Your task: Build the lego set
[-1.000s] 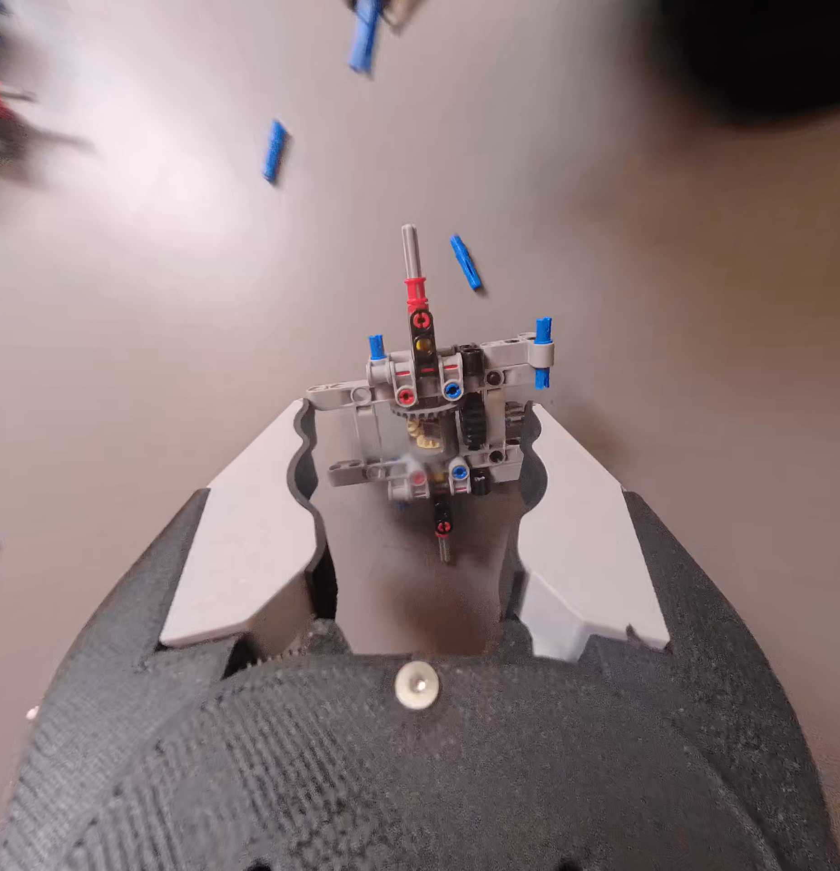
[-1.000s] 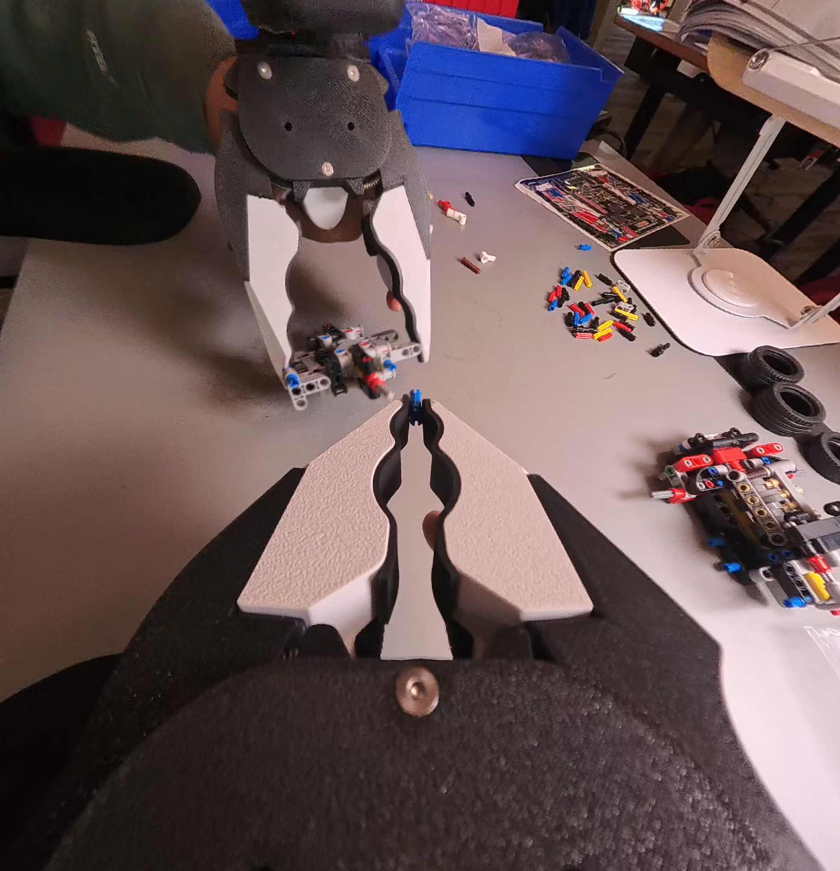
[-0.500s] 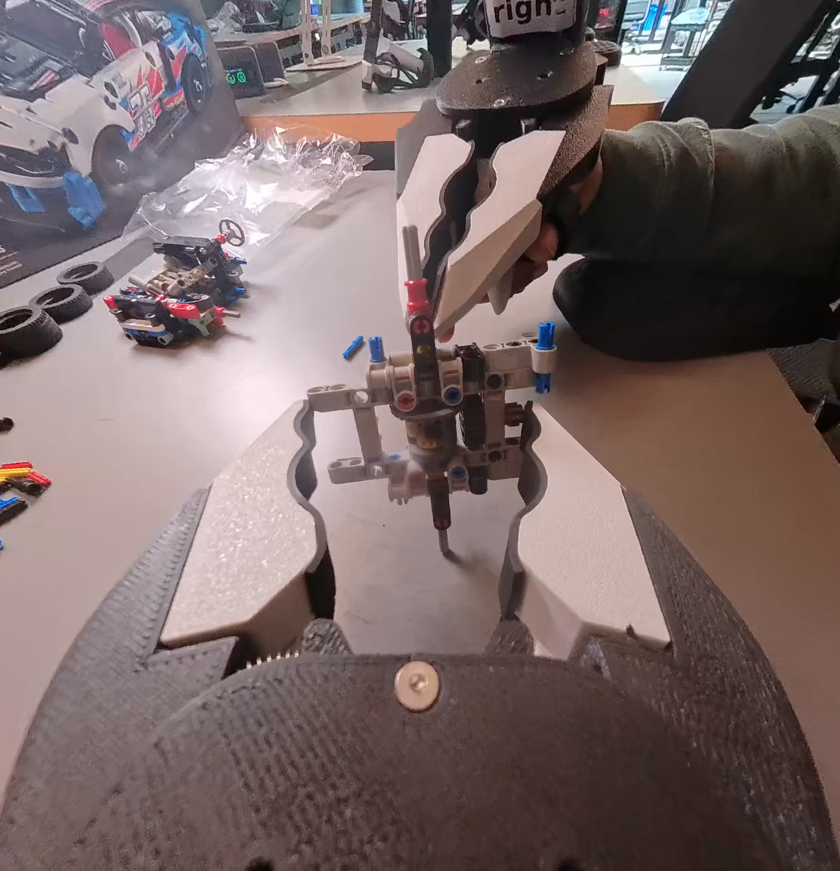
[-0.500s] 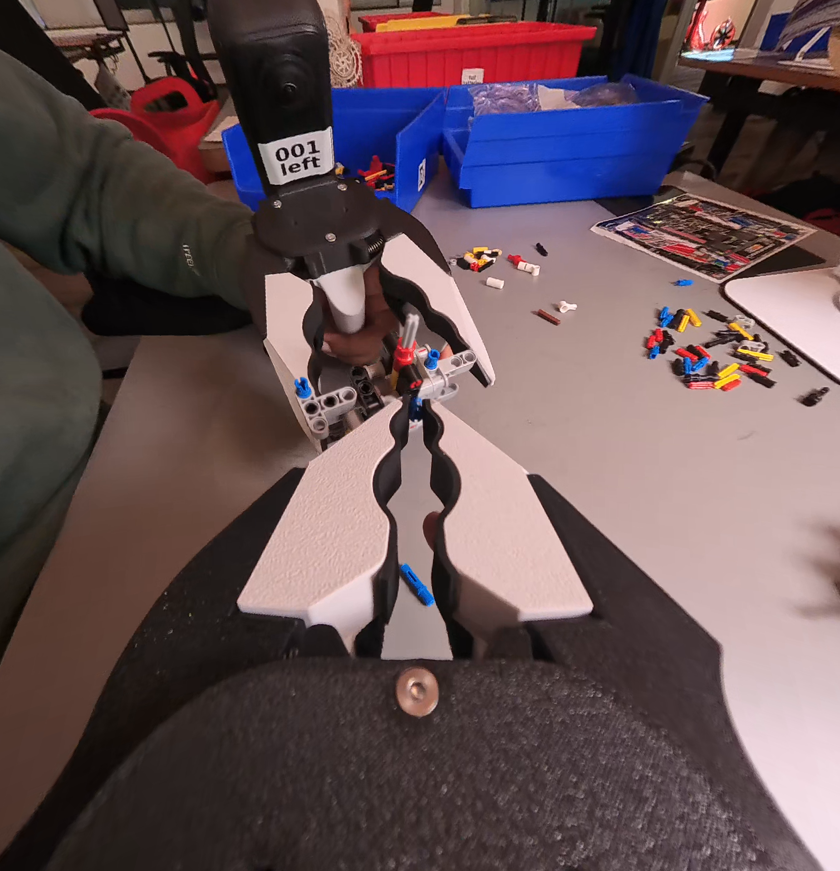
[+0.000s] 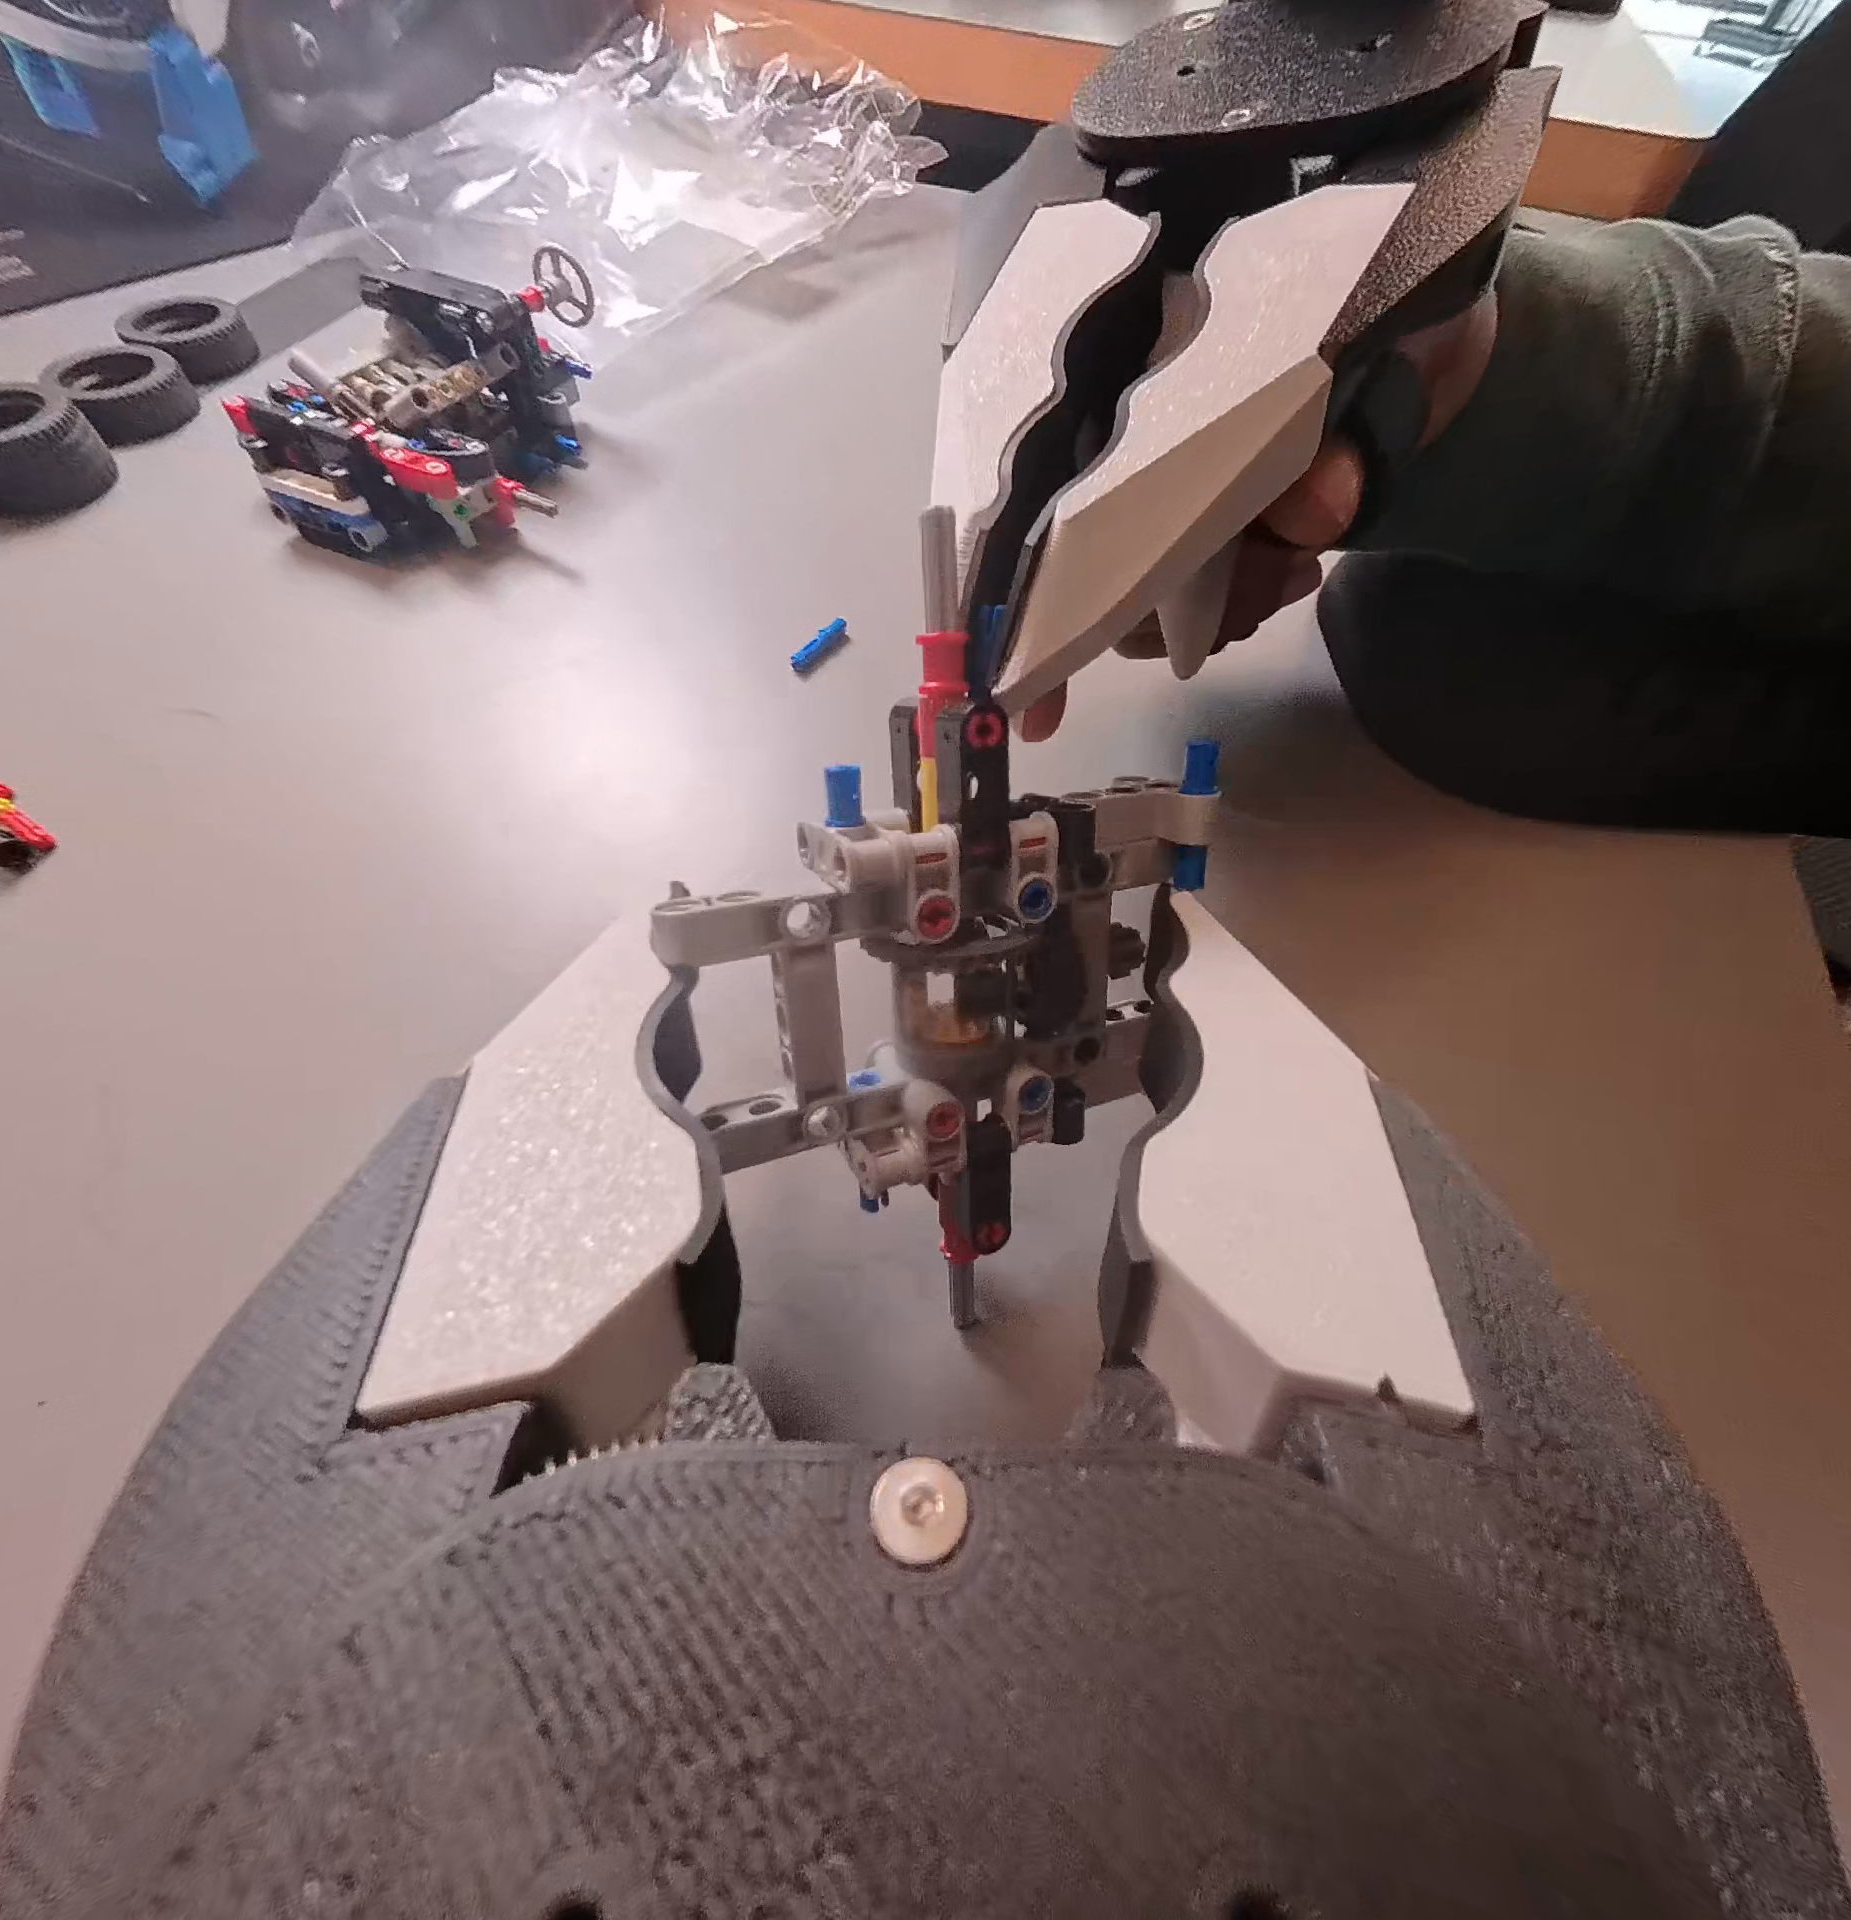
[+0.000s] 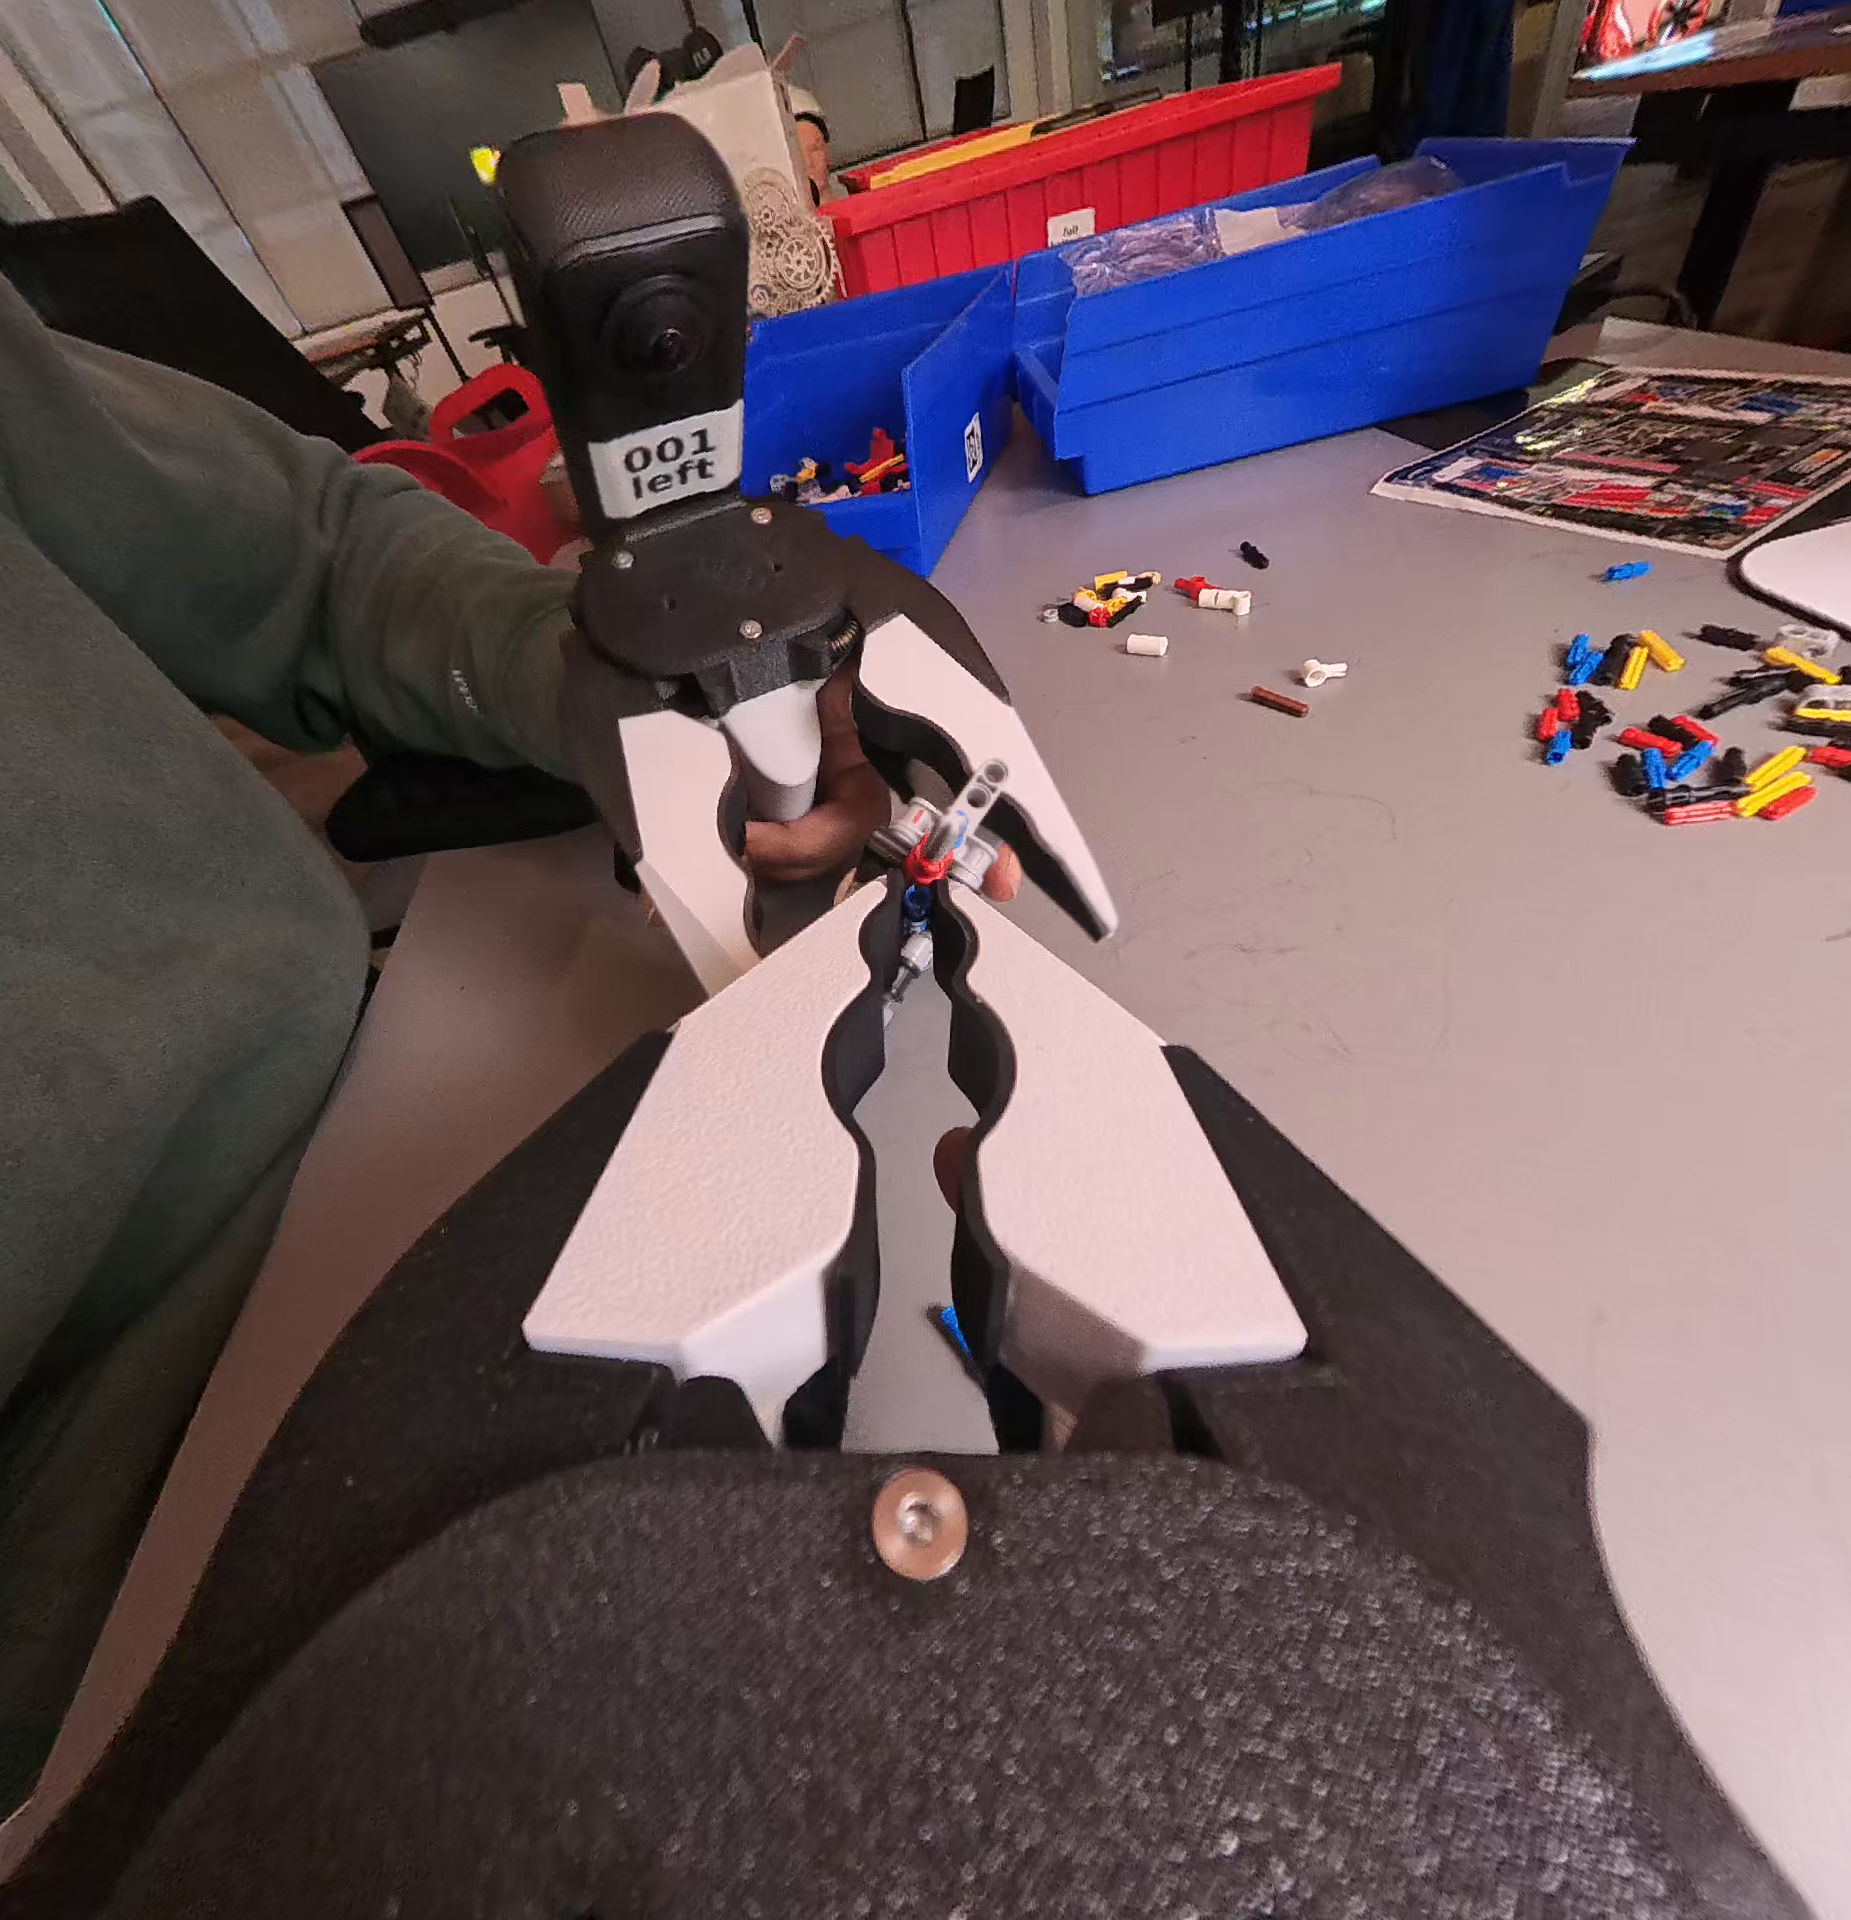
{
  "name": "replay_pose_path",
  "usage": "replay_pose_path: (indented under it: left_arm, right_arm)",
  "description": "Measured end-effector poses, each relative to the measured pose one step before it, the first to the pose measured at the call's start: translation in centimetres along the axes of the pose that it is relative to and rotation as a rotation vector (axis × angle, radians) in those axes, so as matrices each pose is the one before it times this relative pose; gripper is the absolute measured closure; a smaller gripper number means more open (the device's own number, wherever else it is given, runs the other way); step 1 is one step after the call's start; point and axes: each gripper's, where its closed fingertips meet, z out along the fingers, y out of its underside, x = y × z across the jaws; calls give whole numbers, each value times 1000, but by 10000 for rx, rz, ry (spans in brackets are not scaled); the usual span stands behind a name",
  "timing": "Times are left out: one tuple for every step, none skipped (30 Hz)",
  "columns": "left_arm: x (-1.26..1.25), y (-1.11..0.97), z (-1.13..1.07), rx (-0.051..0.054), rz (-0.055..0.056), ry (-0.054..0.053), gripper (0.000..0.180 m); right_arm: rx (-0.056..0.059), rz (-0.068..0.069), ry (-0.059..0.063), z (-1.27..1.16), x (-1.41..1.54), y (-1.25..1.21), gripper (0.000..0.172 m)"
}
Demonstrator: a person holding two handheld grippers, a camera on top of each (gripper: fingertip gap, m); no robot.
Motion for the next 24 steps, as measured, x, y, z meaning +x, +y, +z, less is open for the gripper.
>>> replay_pose_path:
  left_arm:
    - [113, 28, -93, -1, -292, 259, 103]
    - [134, -48, -96, 41, -390, 320, 113]
    - [364, -79, -125, 58, -403, 496, 124]
    - [337, -149, -141, 93, -404, 472, 133]
    - [125, -229, -182, 150, -371, 320, 140]
    - [67, -216, -189, 151, -308, 269, 147]
    - [103, -117, -159, 95, -264, 269, 152]
    - [125, -52, -111, 55, -193, 215, 153]
    - [89, 20, -68, 13, -64, 135, 153]
    - [111, 55, -27, -31, 58, 95, 153]
    - [113, 13, -31, -19, 146, 43, 153]
    - [128, -89, -61, 37, 262, 1, 154]
    - [135, -149, -95, 69, 366, -18, 154]
    - [116, -206, -118, 81, 401, -59, 154]
    - [89, -267, -141, 133, 426, -75, 154]
    - [97, -359, -152, 218, 420, -69, 154]
    - [124, -441, -171, 300, 377, -32, 154]
    - [172, -468, -192, 332, 314, 43, 154]
    - [177, -478, -188, 342, 220, 70, 154]
    - [141, -405, -138, 318, 136, 71, 154]
    - [111, -166, -46, 175, 55, 61, 155]
    - [76, 130, 75, 21, 6, 43, 155]
    - [64, 279, 144, -75, -19, 24, 154]
    - [130, 266, 167, -114, -46, 55, 154]
  right_arm:
    - [-16, 73, -35, 15, 43, 152, 169]
    - [-32, 67, -63, 39, -8, 147, 169]
    - [2, 55, -43, 49, -3, 79, 169]
    - [5, 34, -58, 67, -48, 59, 169]
    - [22, 28, -60, 59, -73, 4, 169]
    - [9, 10, -38, 59, -62, -3, 169]
    - [-4, -22, -13, 38, -38, -5, 169]
    - [18, -41, 5, 28, -29, -55, 169]
    - [27, -22, -43, 15, -98, -66, 169]
    - [19, 7, -45, 25, -122, -47, 169]
    - [53, -27, -26, 22, -115, -110, 169]
    - [78, -44, -47, -4, -176, -168, 169]
    - [95, -41, -116, -30, -290, -223, 169]
    - [92, -58, -51, -21, -209, -237, 169]
    - [100, -89, -82, -44, -264, -258, 169]
    - [117, -63, -141, -124, -336, -327, 169]
    - [175, -82, -101, -204, -271, -426, 169]
    - [203, -103, -53, -273, -186, -482, 169]
    - [165, -91, 3, -299, -78, -407, 169]
    - [94, -77, 98, -261, 102, -271, 169]
    - [13, -83, 116, -170, 137, -92, 169]
    - [-40, -71, 8, -77, -34, 46, 169]
    - [-38, -14, -54, 17, -141, 92, 169]
    - [-51, 4, -11, 81, -65, 140, 169]
